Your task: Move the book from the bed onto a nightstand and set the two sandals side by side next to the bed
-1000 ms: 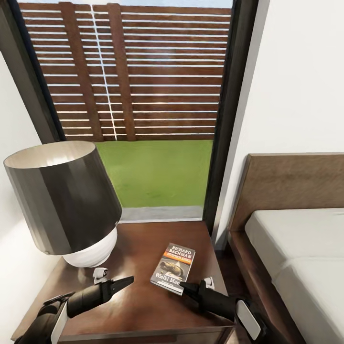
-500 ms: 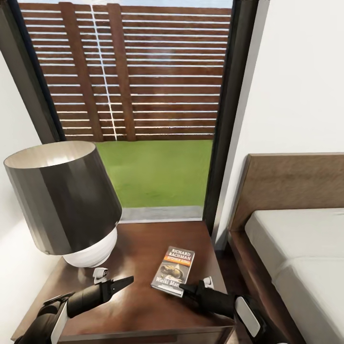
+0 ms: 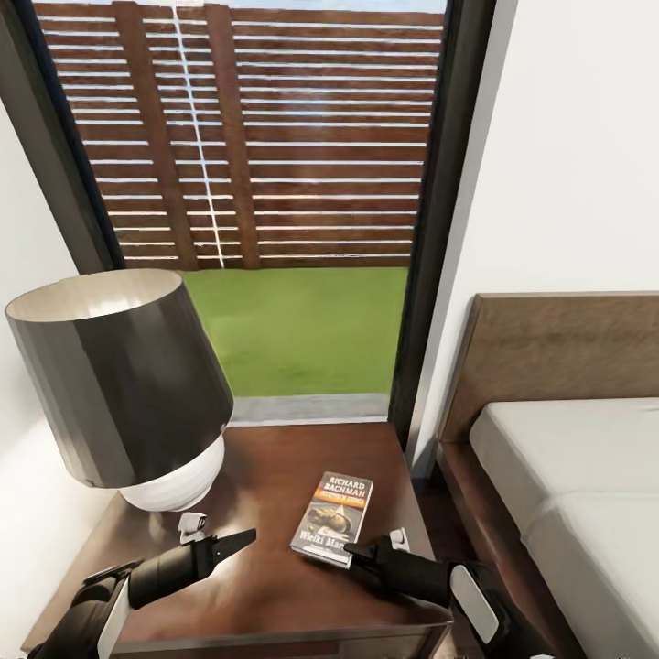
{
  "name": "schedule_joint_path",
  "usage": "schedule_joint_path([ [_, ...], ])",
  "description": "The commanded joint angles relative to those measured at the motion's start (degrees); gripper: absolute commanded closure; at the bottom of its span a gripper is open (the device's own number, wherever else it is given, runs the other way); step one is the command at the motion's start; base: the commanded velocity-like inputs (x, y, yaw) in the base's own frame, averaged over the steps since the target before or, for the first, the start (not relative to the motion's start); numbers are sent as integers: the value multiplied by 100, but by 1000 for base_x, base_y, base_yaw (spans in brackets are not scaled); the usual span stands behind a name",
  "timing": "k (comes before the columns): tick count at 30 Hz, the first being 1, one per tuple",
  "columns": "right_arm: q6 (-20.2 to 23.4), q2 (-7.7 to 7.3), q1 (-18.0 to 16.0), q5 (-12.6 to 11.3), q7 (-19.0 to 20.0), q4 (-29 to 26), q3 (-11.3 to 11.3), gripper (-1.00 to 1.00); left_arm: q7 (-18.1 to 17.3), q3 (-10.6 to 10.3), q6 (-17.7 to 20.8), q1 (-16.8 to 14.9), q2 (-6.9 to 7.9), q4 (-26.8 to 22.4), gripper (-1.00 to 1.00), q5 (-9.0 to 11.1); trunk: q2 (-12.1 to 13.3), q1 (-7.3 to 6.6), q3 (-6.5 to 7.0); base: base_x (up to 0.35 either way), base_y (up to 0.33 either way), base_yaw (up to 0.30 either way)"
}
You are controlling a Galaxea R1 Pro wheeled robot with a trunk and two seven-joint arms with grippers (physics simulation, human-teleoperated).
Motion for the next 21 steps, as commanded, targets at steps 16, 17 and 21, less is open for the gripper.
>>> schedule_joint_path([
  [16, -133, -3, -2, 209, -84, 331, -4, 100, -12, 9, 61, -3, 0, 0, -100, 4, -5, 8, -73, 0, 0, 0],
  [17, -133, -3, -2, 207, -84, 331, -4, 100, -12, 9, 61, -3, 0, 0, -100, 4, -5, 8, -73, 0, 0, 0],
  [21, -133, -3, -2, 205, -84, 331, -4, 100, -12, 10, 61, -3, 0, 0, -100, 4, -4, 5, -51, 0, 0, 0],
])
